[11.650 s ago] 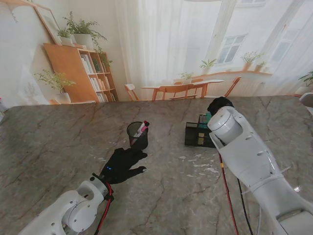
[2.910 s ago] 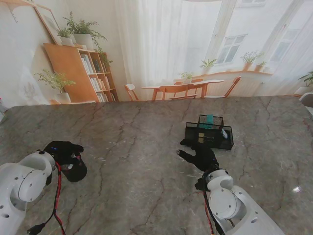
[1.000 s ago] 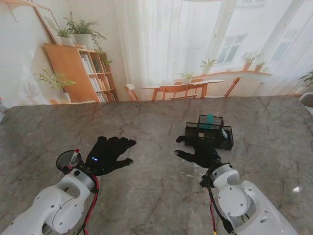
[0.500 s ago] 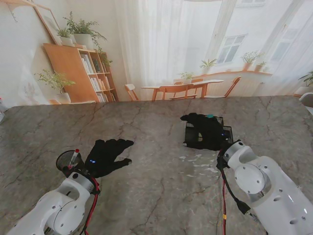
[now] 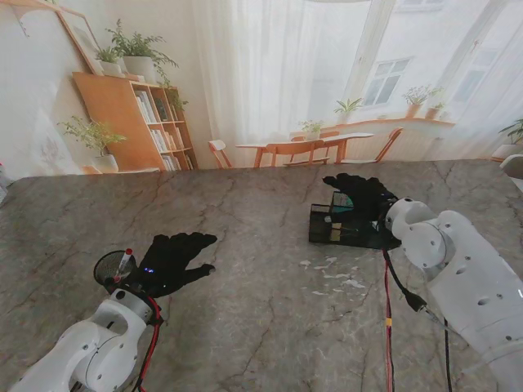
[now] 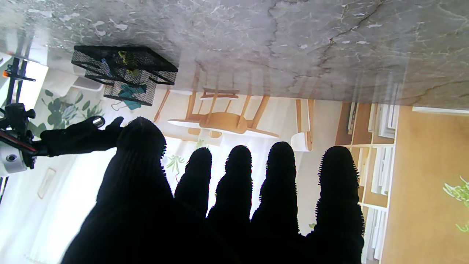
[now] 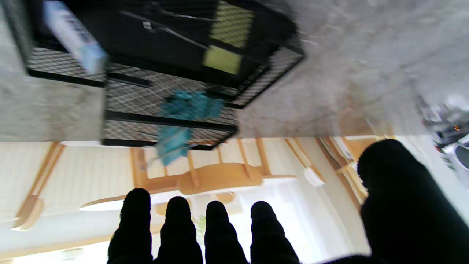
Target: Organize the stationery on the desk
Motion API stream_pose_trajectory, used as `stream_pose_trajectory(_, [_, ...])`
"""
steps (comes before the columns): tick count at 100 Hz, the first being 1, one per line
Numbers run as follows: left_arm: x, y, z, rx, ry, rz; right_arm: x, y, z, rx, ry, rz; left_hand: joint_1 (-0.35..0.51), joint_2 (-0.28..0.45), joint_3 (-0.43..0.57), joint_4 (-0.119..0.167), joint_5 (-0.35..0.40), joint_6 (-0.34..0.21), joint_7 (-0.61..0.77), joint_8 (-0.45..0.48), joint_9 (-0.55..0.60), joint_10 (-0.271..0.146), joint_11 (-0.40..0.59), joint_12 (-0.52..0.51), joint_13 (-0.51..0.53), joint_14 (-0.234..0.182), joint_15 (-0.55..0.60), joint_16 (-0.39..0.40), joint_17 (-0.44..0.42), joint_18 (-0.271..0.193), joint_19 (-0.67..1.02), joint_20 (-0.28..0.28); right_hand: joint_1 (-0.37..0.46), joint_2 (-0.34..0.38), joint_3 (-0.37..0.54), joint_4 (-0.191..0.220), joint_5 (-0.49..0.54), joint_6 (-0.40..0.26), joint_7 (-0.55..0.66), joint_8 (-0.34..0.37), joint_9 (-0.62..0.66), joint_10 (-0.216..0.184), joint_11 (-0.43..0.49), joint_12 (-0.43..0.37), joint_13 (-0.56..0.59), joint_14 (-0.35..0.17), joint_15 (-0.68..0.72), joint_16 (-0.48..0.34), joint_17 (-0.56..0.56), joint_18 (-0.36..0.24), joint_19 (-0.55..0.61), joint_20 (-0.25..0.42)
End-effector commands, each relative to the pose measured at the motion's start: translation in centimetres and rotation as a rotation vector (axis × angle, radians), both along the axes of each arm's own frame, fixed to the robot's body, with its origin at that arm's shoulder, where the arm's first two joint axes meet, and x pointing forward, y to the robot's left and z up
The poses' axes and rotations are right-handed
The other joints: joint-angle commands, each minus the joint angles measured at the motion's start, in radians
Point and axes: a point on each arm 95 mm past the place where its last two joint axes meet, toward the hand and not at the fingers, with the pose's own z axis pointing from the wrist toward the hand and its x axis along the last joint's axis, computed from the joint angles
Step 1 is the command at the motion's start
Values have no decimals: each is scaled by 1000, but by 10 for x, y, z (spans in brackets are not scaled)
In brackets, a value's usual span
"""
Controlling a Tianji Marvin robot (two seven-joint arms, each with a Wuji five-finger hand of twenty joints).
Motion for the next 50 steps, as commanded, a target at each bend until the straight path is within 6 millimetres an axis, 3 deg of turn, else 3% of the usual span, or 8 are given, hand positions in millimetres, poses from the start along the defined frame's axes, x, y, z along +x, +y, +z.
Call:
stream_pose_trajectory(1, [-2, 0, -3, -5, 12, 1, 7, -16, 0, -20, 24, -49, -10, 62, -2, -56, 16, 13, 6, 10, 8, -5, 2, 2, 11, -3, 6, 4, -2, -12, 8, 32, -35, 17, 19, 4, -2, 14, -24, -24, -32, 8, -28, -9, -2, 1, -8, 10, -15, -5, -5, 15])
stream_pose_trajectory(12, [-2, 0, -4, -4, 12, 3, 15, -26, -5, -44, 33, -90, -11, 62, -3, -56, 18, 14, 7, 11, 8, -8, 2, 3, 14, -4, 8, 6, 0, -13, 11, 33, -23, 3, 31, 3, 0, -6, 0, -18, -24, -4, 7, 33, 31, -3, -2, 16, -12, 0, 50, 28])
stream_pose_trajectory(15, [-2, 0, -4, -3, 12, 3, 17, -28, -6, -53, 34, -96, -10, 61, -3, -56, 19, 14, 8, 11, 8, -7, 2, 3, 15, -6, 8, 6, 1, -12, 12, 34, -23, 4, 29, 3, -10, -9, 10, 33, -26, -4, 14, 43, 35, -2, -4, 17, -16, 1, 75, 14])
stream_pose_trajectory(28, [-2, 0, -4, -1, 15, 3, 24, -32, -13, -67, 51, -120, -12, 62, -4, -56, 22, 12, 9, 12, 11, -7, 2, 3, 21, -6, 10, 9, 4, -14, 15, 35, -4, -6, 33, 4, -7, -21, 9, 53, -14, -11, 22, 47, 51, -3, 2, 19, -5, 0, 92, 9])
stream_pose_trajectory(31, [-2, 0, -4, -1, 17, 4, 25, -33, -14, -73, 58, -119, -11, 63, -2, -56, 23, 12, 9, 13, 11, -7, 2, 3, 21, -7, 10, 9, 3, -14, 15, 35, 6, -7, 25, 7, -14, -24, 3, 136, -9, -12, 32, 50, 59, -3, 3, 22, -8, 2, 130, -14])
stream_pose_trajectory(42, [-2, -1, -4, 0, 21, 5, 29, -35, -22, -101, 83, -111, -10, 66, -2, -56, 29, 14, 12, 14, 13, -8, 3, 4, 23, -5, 11, 10, 6, -14, 18, 36, 43, -21, 29, 9, -15, -30, 11, 179, 17, -14, 52, 60, 100, -2, 13, 27, 15, 12, 212, 3])
stream_pose_trajectory(44, [-2, -1, -4, 1, 21, 4, 30, -35, -24, -105, 89, -112, -11, 66, -3, -56, 30, 13, 13, 15, 14, -7, 3, 4, 23, -6, 11, 10, 6, -14, 18, 36, 67, -25, 16, 11, -22, -36, 17, 255, 34, -17, 61, 65, 111, -6, 15, 30, 21, 15, 241, -5])
stream_pose_trajectory(50, [-2, -1, -5, 1, 23, 4, 31, -36, -30, -120, 101, -113, -8, 67, -2, -56, 33, 14, 15, 16, 16, -7, 4, 4, 26, -6, 13, 12, 9, -14, 21, 37, 109, -38, 6, 14, -34, -41, 47, 378, 70, -27, 79, 70, 137, -20, 27, 33, 40, 26, 286, -4])
